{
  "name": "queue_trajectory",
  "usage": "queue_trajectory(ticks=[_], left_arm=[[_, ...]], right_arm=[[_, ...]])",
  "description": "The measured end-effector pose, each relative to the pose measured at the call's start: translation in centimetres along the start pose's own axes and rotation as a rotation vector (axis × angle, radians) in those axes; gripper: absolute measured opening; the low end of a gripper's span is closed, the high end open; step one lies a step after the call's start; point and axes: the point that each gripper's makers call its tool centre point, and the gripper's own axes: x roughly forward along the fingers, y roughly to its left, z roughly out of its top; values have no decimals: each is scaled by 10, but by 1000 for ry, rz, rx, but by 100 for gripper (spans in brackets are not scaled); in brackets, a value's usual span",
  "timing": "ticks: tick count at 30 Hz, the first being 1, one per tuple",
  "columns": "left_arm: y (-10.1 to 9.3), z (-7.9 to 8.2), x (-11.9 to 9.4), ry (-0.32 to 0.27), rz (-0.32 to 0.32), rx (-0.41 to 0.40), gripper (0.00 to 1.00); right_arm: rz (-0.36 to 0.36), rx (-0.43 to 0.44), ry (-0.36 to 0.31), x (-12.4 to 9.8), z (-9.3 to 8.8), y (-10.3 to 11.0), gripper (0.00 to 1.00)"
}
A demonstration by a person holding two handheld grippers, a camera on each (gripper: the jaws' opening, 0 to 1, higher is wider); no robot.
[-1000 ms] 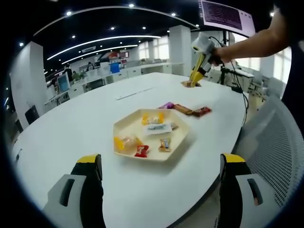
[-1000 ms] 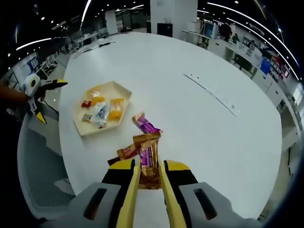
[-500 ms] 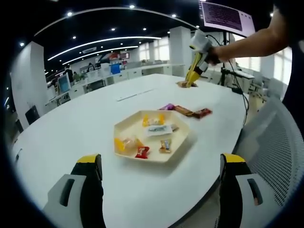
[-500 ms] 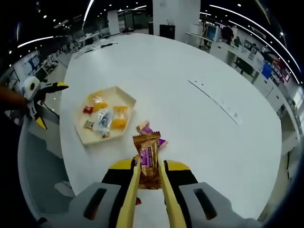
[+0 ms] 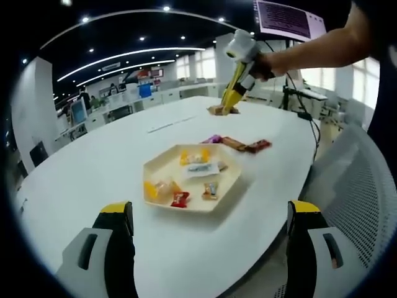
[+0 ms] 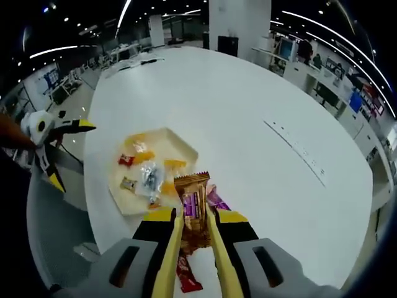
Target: Place the target food into the container with the food tongs after gripping and lifting it, then release it inside without dropping or visibly crushing the food.
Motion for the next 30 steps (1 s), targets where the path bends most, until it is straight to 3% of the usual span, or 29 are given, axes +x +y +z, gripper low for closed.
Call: queue_trajectory(ticks=[5,19,30], left_arm=[[-1,-2,0,12,-2,40,100],[-8,-1,1,8,-33,21,100],[-10,-2,2,11,-46,22,100]], right_arm=[[15,-13,-7,9,17,16,23],[62,-47,-37,31,65,60,23],[90,-73,-53,29,78,95,23]])
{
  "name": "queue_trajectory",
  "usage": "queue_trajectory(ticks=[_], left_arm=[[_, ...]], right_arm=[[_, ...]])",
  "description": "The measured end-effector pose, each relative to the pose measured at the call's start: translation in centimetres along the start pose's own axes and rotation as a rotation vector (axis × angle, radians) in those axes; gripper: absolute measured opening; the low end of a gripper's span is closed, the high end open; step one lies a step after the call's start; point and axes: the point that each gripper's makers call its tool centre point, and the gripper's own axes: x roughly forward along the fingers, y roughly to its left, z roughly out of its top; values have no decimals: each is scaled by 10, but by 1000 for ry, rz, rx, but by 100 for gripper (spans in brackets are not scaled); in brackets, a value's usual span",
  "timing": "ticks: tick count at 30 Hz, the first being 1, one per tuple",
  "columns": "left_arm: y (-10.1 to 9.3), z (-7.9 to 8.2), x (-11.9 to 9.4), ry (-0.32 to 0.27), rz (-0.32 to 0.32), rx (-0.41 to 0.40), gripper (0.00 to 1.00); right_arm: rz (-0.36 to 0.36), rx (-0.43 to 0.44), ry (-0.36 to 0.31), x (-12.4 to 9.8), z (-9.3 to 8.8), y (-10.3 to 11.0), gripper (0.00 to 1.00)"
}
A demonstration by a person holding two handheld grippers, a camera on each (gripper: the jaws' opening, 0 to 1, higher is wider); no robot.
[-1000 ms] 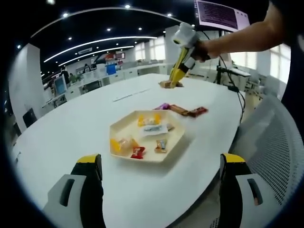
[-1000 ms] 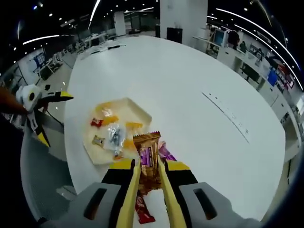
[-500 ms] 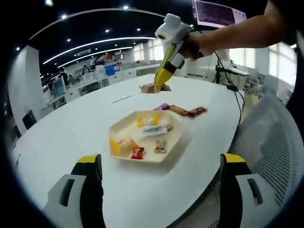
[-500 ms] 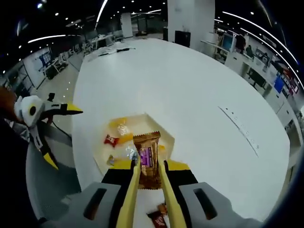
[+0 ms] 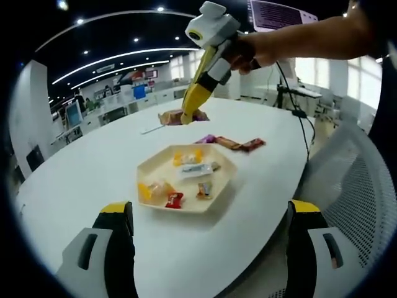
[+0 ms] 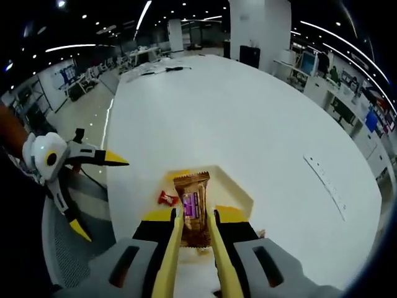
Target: Place the target food into the container with the food tongs after gripping and lifting it, then release it inside without dropping or visibly crushing the food.
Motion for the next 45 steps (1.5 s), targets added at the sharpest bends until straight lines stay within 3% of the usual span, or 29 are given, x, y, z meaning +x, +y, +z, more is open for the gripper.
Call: queue_trajectory(ticks=[5,8,15,18,20,31,45], left_arm=[[1,4,-2,-20,3,-1,100],[0,0,0,4,3,12,100],[0,-1,1,8,5,11,100],[2,0,0,2,9,7,100],[2,-1,1,10,7,5,100],[2,0,0,3,7,12,100],[4,0,0,2,14,8,100]], right_arm=[[21,-20,1,14,3,7,23],[33,-17,0,20,4,10,23],[43,-12,-3,20,7,14,23],[87,-57,6,20,2,19,26],[64,-76,-7,19,2,15,27],[56,-81,-59,-3,8,7,29],[32,-87,-80,-31,-16,-10,30]])
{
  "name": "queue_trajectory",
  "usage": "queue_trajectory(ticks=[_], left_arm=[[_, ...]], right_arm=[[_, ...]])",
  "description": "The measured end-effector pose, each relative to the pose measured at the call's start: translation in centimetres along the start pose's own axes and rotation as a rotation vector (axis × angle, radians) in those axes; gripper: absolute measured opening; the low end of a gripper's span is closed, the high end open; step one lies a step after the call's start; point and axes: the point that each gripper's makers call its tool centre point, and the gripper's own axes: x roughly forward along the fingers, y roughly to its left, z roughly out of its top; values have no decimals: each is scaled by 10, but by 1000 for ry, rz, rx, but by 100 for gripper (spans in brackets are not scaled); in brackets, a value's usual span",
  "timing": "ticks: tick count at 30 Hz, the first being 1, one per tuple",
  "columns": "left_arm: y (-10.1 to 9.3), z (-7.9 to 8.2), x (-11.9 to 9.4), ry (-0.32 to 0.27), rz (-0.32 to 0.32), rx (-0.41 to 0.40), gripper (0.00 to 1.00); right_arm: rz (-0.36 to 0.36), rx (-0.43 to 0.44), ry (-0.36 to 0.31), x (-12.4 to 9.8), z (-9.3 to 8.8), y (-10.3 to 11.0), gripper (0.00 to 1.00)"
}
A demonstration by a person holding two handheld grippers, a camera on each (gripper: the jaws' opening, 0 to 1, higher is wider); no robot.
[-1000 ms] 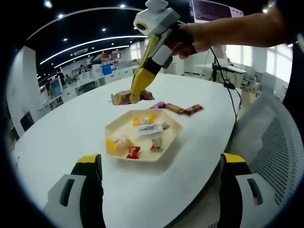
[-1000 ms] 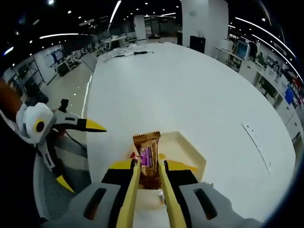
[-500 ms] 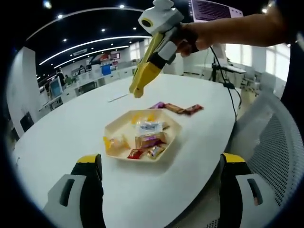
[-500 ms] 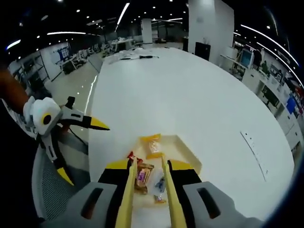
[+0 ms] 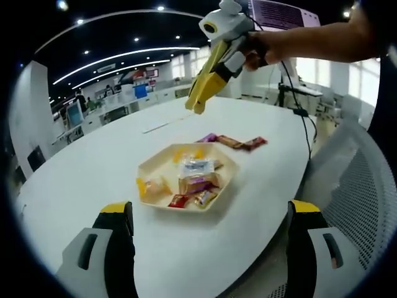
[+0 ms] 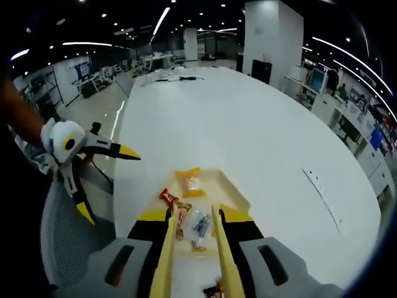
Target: Place the target food into the container with the food tongs after gripping and lifting it, then release it inside without dropping or visibly crushing the food.
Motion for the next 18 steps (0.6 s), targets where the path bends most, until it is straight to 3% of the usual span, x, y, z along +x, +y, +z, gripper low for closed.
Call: queue_trajectory(ticks=[3,18], left_arm=[[0,-1,0,7,1,2,100],[1,-3,1,20,7,15,100]], right_arm=[[34,-32,-28,-8,-9,2,29],[-28,13,-70,-57,-62,-13,30]])
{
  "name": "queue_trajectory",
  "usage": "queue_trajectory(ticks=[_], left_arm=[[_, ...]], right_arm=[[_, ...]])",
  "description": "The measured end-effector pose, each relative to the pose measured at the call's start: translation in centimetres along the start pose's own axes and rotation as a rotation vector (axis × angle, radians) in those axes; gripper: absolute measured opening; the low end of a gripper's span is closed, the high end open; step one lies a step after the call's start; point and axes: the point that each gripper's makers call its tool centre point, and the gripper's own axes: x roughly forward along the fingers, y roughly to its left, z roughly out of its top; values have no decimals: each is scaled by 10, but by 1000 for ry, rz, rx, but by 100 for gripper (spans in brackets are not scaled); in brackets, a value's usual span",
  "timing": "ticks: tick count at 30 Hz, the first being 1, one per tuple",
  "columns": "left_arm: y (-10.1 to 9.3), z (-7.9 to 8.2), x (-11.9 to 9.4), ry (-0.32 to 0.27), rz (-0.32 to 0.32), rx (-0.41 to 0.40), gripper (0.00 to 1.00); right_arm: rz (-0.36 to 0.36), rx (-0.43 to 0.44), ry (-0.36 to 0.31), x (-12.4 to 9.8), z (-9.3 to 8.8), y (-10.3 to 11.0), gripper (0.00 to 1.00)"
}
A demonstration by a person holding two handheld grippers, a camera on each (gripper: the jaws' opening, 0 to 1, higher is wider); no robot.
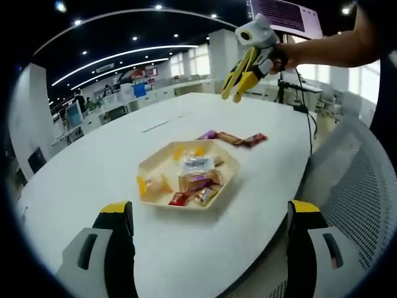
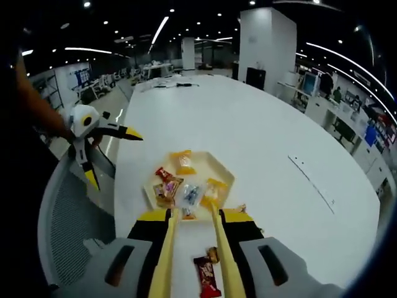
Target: Place the target food into the container with the food tongs after gripping and lifting it, then release it inside without dropping or visibly crushing the food.
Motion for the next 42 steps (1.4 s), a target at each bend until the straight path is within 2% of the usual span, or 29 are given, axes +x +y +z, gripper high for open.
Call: queue_trajectory(ticks=[6,8,12,14,17,20,22,24,29,33,38,39,42], left_arm=[[-1,4,-2,-23,-22,-40,100],[-3,9,-3,-50,-40,-71,100],[-1,11,-5,-57,-31,-81,100],[-1,10,-4,-56,-28,-78,100],[2,11,-4,-66,-30,-108,100],[1,10,-4,-60,-29,-112,100],[-3,5,-2,-32,-28,-65,100],[-7,5,-1,-30,-45,-63,100],[-5,5,-2,-29,-39,-65,100],[-5,4,-1,-22,-40,-64,100],[-5,2,-1,-18,-43,-65,100],[-5,2,-1,-17,-42,-64,100],[-4,1,-1,-13,-39,-66,100]], right_arm=[[-20,-9,8,-19,-21,-5,30],[-24,-10,11,-21,-32,-8,30],[-33,-5,12,-26,-46,-9,30],[-50,9,22,-31,-60,-13,30],[-59,23,25,-39,-68,-13,30],[-69,30,32,-44,-76,-16,30],[-75,34,35,-48,-79,-17,30],[-77,36,38,-49,-84,-18,30],[-94,71,38,-51,-88,-20,27],[-97,80,12,-46,-83,-22,26],[-72,69,-10,-28,-76,-18,26],[-85,25,-22,-22,-74,-22,26],[-83,35,-37,-9,-75,-24,26]])
